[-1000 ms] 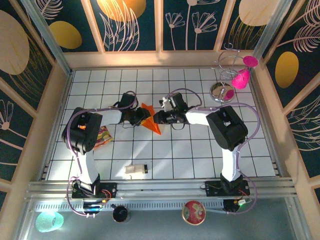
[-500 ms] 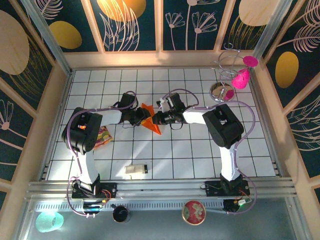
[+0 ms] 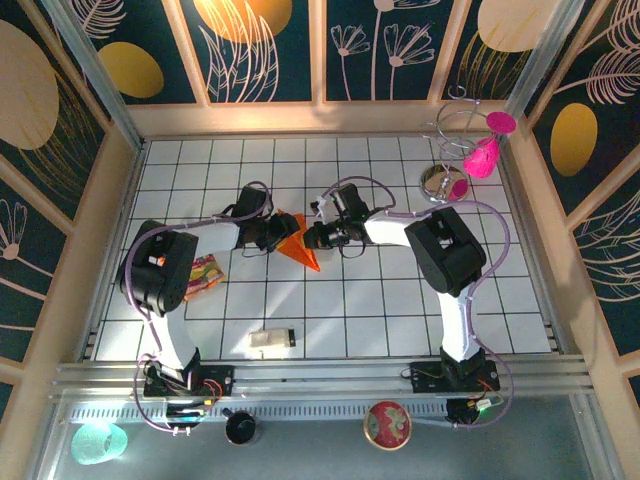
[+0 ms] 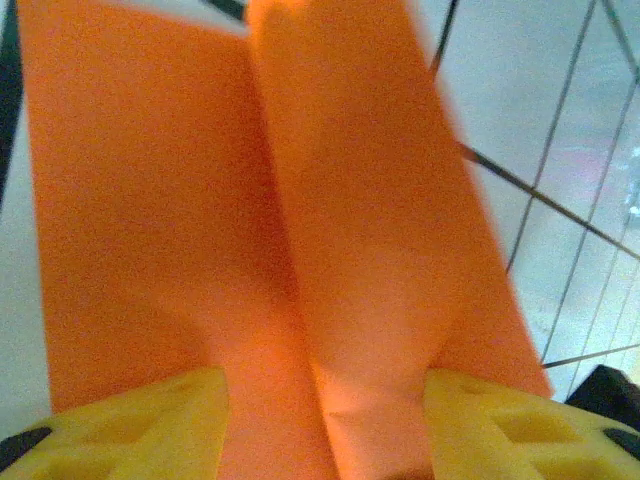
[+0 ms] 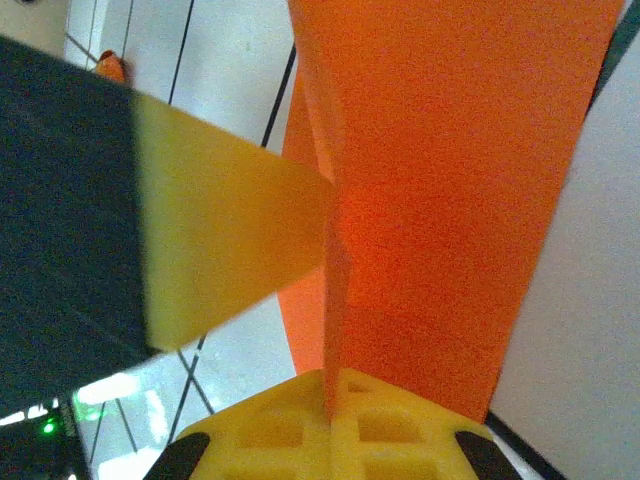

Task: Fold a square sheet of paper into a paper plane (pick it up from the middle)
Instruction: Fourth fold the wing at the center of the table.

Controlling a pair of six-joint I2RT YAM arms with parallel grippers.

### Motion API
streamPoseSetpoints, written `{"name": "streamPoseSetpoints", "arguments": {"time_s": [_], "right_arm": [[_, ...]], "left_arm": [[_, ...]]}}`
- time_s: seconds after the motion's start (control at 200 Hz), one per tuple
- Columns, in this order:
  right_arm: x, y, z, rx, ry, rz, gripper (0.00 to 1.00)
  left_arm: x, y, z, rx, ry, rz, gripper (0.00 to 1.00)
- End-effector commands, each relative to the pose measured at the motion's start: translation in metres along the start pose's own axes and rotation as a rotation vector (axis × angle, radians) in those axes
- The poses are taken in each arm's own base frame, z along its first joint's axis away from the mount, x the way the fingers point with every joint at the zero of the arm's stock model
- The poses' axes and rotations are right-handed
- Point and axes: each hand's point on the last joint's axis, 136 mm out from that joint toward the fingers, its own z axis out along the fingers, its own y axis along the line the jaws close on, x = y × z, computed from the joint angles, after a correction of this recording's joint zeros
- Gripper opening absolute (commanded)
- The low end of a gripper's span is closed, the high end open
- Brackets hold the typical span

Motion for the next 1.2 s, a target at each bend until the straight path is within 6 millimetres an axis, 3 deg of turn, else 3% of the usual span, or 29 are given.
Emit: {"name": "streamPoseSetpoints", "arguments": {"time_s": [0.0,0.275,0.461,0.691,1.196], "right_arm": [[0.006,0.002,0.002,-0.046,0.064,0.025,0.0],[0.011,0.005,0.009,-0.103,0.115,0.054,0.0],[0.016,0.005,0.014,-0.129,0.151,0.078,0.0],[0.016,0.003,0.015,-0.154,0.167,0.111,0.0],[0.018,-0.006,0.014,-0.18,0.192,0.177,0.0]], "left_arm": [[-0.008,-0.006,-0.017,0.019,-0.064,0.021,0.55],[-0.006,-0.006,-0.024,0.08,-0.089,0.004,0.5],[0.001,-0.015,-0.024,0.164,-0.066,0.017,0.39],[0.009,-0.026,-0.025,0.253,-0.033,0.032,0.32],[0.012,-0.033,-0.006,0.301,0.042,0.04,0.25]]}}
